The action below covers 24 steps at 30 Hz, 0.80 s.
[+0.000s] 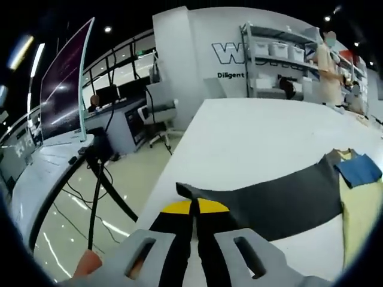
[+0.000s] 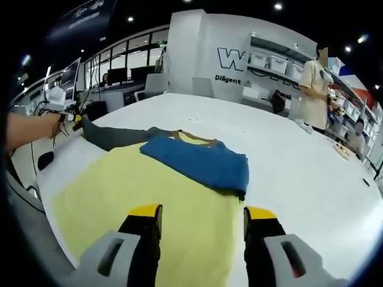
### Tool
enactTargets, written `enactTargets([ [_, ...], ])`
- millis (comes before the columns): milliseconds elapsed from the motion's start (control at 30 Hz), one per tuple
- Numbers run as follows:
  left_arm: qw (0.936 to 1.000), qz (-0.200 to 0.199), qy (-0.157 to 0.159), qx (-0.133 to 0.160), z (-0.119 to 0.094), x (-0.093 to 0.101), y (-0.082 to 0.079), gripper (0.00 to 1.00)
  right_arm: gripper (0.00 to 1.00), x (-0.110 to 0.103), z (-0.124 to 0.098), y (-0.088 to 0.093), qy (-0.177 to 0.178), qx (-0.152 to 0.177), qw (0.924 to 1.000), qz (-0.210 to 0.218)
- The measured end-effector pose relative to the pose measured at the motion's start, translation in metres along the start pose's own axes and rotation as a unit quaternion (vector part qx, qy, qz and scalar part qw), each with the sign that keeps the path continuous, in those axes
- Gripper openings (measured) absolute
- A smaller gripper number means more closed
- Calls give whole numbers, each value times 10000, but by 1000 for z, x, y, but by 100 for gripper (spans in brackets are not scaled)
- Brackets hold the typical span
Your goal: Fold the garment on the visible template until the final outline fits inside the template.
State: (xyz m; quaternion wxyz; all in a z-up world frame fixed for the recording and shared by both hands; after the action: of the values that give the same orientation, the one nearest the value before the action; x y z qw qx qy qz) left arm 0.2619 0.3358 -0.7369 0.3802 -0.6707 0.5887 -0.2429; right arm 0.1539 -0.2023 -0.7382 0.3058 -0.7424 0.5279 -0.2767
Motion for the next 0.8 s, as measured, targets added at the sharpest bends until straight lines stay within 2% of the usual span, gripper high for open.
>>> enactTargets([
  [200, 9996, 160, 182, 123, -4, 21, -15, 0, 54, 0, -2, -2, -16, 68, 10000, 15],
  [367, 9985, 291, 389, 235, -6, 47, -30, 0, 54, 3, -5, -4, -11, 140, 9999, 83],
  [600, 9946, 516, 808, 409, -8, 97, -52, 0, 53, 3, -6, -5, -47, 175, 9998, 122],
  [700, 9928, 589, 948, 444, -8, 115, -57, 0, 53, 3, -6, -5, -58, 189, 9997, 138],
  [800, 9900, 666, 1143, 480, -9, 141, -60, 0, 53, 4, -7, -3, -68, 156, 9997, 174],
])
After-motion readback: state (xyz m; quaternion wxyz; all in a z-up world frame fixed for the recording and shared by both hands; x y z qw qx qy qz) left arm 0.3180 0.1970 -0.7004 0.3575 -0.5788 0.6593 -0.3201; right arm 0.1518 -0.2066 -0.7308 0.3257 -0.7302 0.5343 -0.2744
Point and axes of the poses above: the point that each gripper's makers call its tool centre point, and the gripper's own axes: z roughly forward along the fingers, x roughly to its right, y roughly out of its underside, the point moved 9 cm from there along -z, roughly backward along the fingers, and after that the axes turned 8 degrees about -x, right-handed, at the moved point
